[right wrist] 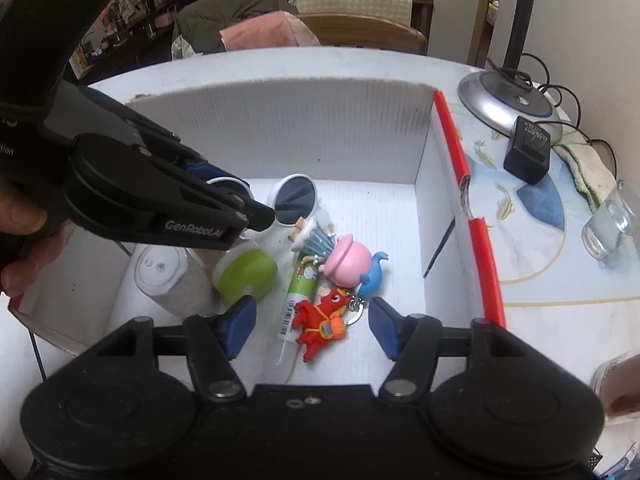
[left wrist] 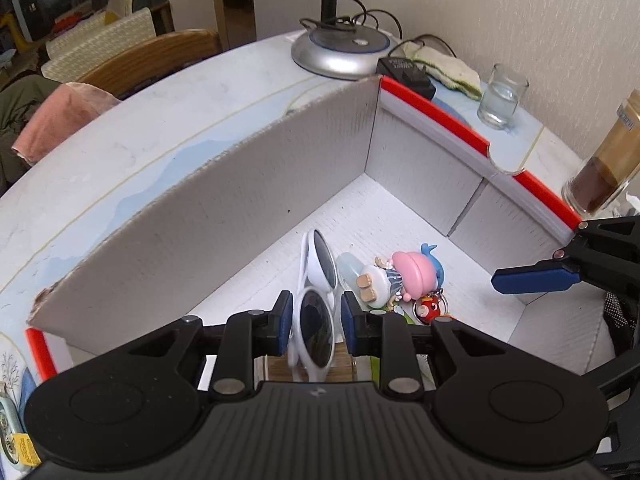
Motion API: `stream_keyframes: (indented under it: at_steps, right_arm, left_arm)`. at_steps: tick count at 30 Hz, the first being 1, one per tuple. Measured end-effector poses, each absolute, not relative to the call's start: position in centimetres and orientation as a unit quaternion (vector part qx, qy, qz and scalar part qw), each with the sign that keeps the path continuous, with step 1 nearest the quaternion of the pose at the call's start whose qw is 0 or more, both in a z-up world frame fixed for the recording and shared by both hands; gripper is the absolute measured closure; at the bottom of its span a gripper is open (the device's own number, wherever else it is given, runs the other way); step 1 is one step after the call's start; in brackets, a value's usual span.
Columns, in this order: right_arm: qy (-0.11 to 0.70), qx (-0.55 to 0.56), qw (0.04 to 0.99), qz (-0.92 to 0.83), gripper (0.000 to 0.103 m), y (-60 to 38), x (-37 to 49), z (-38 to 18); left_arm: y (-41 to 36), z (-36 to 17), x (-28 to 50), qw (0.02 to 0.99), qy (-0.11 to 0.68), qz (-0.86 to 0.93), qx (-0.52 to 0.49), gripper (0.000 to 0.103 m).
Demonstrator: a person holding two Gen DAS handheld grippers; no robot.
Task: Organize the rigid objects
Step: 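Lower both tools into the shoebox and open them, releasing sunglasses and toy, then move both tools back over the pile toward the toothpaste and glue stick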
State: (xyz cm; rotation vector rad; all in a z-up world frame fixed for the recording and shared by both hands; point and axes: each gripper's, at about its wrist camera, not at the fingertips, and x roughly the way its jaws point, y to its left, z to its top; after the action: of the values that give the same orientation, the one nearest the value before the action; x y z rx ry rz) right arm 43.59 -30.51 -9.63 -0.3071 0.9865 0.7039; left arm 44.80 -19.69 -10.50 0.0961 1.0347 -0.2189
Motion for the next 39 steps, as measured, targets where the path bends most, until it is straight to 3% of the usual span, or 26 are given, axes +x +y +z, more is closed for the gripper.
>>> stream_keyframes:
  at_steps: [18, 29, 31, 33, 34, 39]
  right_arm:
    - [0.414, -0.124, 0.834, 0.343, 0.035, -31.8, 40.9, -5.7]
    - [0.379, -0.102, 0.847, 0.358, 0.027, -32.4, 39.0, -3.2]
    - [0.373, -0.098, 0.849, 0.361, 0.025, -32.4, 38.6, -2.9]
    - [0.369, -0.096, 0.849, 0.366, 0.025, -32.4, 38.1, -2.5]
    - [0.367, -0.097, 0.849, 0.368, 0.024, -32.3, 37.9, -2.3]
    - [0.359, -0.098, 0.847, 0.379, 0.021, -31.7, 36.4, -1.6]
  left_arm:
    - [-18.9, -5.3, 38.8, 0.899, 0.425, -0.101, 0.021, 0.078]
    - [-18.0, -2.5, 34.1, 0.92, 0.383, -0.087, -0.001, 0.078]
    - [-17.7, -2.1, 33.3, 0.922, 0.377, -0.083, -0.008, 0.074]
    - [-17.3, -1.9, 32.4, 0.926, 0.371, -0.077, -0.014, 0.039]
    - [-17.2, -1.8, 31.9, 0.928, 0.365, -0.074, -0.015, 0.032]
    - [-15.7, -1.3, 29.9, 0.933, 0.354, -0.063, -0.028, 0.031]
